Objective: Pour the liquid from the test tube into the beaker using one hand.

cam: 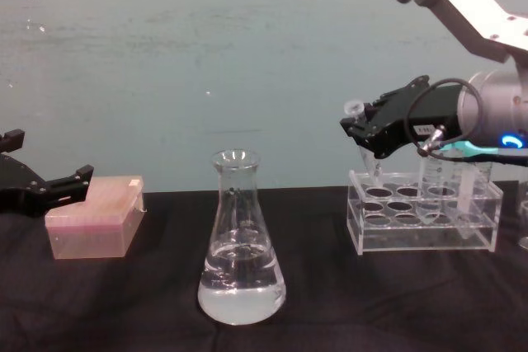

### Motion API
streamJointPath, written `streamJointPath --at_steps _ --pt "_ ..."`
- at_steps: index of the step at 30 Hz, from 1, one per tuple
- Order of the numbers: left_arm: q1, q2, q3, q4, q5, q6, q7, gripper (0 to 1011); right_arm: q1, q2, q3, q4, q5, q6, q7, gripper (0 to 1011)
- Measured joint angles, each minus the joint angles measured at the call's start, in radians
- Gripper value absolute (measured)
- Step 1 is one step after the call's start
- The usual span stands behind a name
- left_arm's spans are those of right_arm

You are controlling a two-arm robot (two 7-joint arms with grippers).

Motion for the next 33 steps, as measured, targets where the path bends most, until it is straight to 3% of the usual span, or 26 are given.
streamJointPath --at_steps 33 --pt "0.0 0.0 0.0 0.0 0.0 0.0 0.0 1000 0.048 -0.005 -0.02 0.089 0.077 0.028 0.023 208"
